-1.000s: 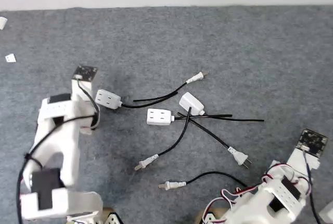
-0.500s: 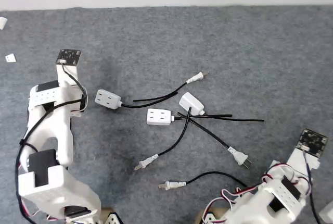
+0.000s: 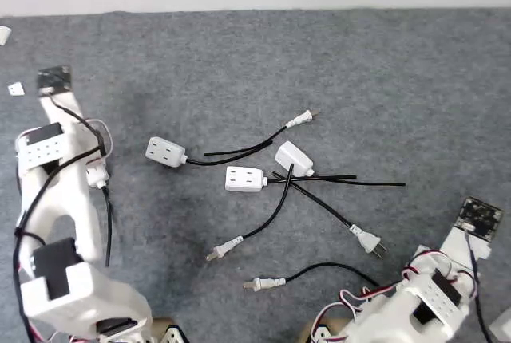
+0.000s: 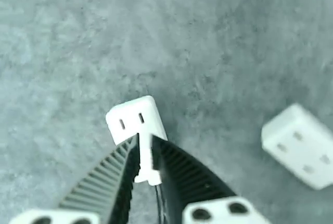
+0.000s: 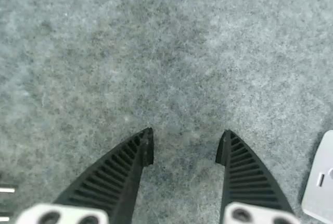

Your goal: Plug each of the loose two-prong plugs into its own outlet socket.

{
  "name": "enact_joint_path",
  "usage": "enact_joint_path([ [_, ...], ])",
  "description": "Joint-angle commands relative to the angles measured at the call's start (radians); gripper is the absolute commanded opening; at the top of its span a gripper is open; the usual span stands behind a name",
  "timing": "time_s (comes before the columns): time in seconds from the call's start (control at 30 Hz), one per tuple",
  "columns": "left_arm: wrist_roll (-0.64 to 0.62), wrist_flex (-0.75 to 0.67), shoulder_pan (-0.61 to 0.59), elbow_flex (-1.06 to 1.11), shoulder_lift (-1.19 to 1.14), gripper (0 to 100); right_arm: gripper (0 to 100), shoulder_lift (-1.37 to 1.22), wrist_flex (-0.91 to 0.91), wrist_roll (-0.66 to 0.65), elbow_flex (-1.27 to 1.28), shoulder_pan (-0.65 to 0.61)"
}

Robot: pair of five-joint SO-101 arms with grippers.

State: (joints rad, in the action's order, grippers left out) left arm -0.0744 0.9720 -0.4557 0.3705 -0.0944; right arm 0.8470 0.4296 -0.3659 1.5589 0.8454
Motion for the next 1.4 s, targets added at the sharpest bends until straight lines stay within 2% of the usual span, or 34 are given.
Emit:
enact_joint_path([
  [0.0,-0.138,-0.021,0.000,0.005,0.097,16,19.7,-0.002,-0.021,-0.009,0.002,-0.012],
  [0.13,-0.189,-0.058,0.003,0.077,0.083,26,19.7,-0.004,-0.021,-0.009,0.002,-0.012],
  [0.27,-0.256,-0.192,-0.011,0.160,0.023,25,19.7,-0.004,-0.021,-0.011,0.002,-0.012],
  [0.43,-0.333,-0.158,-0.055,0.124,0.002,25,19.7,-0.004,-0.021,-0.012,0.002,-0.012],
  [1.37,-0.339,-0.163,-0.087,0.107,-0.009,25,19.7,-0.004,-0.021,-0.014,0.002,-0.013],
])
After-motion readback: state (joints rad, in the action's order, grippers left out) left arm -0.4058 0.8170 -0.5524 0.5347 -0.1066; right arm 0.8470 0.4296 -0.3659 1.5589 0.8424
